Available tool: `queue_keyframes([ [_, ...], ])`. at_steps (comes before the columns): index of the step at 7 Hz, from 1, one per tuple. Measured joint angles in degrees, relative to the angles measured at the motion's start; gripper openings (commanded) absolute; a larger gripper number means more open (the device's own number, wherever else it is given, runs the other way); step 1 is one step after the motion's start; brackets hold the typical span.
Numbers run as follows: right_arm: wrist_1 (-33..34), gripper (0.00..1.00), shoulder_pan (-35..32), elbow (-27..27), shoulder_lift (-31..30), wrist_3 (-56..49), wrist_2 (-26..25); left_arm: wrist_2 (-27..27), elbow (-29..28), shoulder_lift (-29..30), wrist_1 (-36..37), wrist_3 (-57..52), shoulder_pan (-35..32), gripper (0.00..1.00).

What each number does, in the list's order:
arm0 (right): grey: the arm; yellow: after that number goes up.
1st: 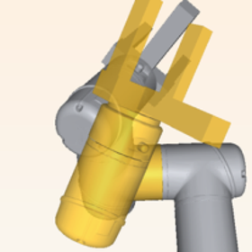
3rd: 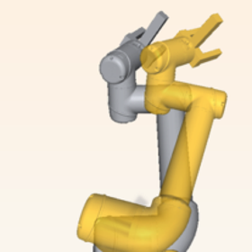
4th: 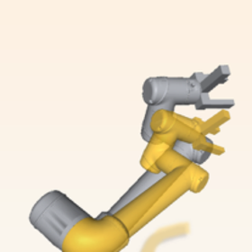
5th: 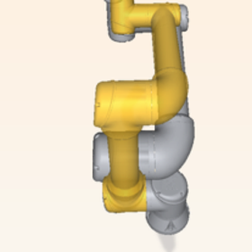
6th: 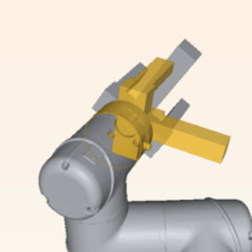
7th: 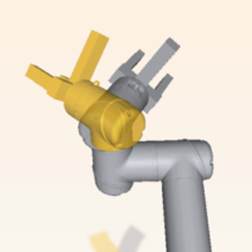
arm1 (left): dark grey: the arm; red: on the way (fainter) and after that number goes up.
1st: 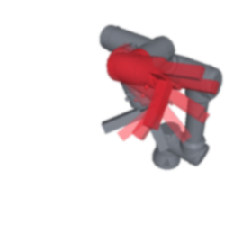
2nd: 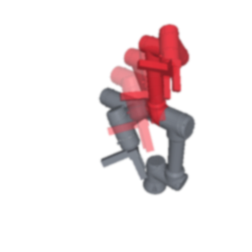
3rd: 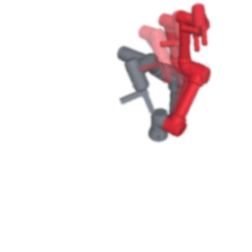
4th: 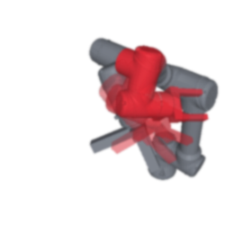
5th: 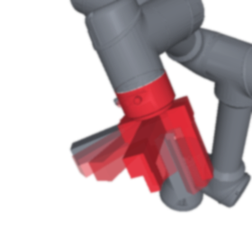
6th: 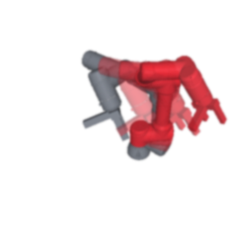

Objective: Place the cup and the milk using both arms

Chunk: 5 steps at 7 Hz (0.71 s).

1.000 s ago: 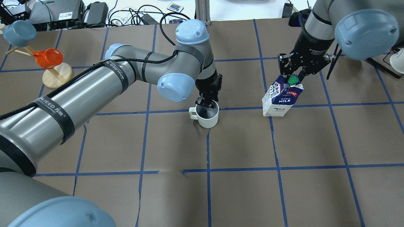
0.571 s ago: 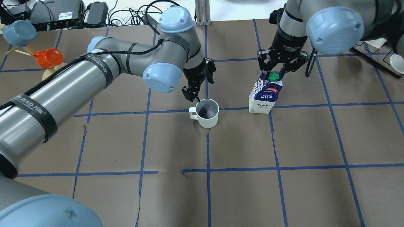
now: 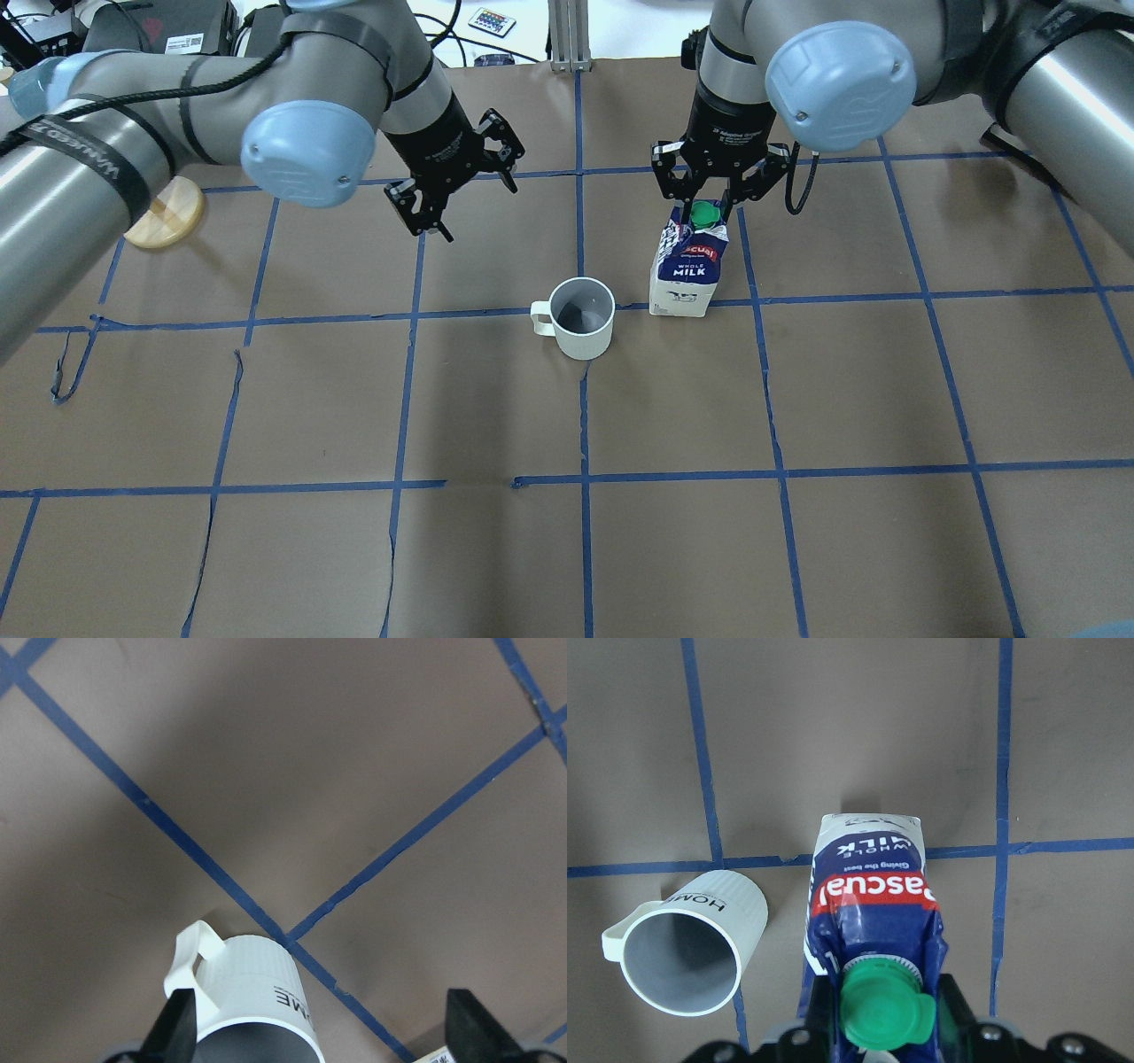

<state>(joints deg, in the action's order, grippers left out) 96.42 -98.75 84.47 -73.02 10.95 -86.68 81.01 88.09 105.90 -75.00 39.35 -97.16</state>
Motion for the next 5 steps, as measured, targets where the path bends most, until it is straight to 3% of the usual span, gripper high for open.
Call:
queue_keyframes([
  [3,0.0,0.02,-1.6,0.1,0.3,-2.5,0.2,4.4,0.8,-9.2,-6.2,-21.4,2.9,1.00],
  [5,0.1,0.16,-2.5,0.2,0.9,-3.0,0.3,6.2,1.0,-13.4,-9.0,-27.2,4.4,1.00],
])
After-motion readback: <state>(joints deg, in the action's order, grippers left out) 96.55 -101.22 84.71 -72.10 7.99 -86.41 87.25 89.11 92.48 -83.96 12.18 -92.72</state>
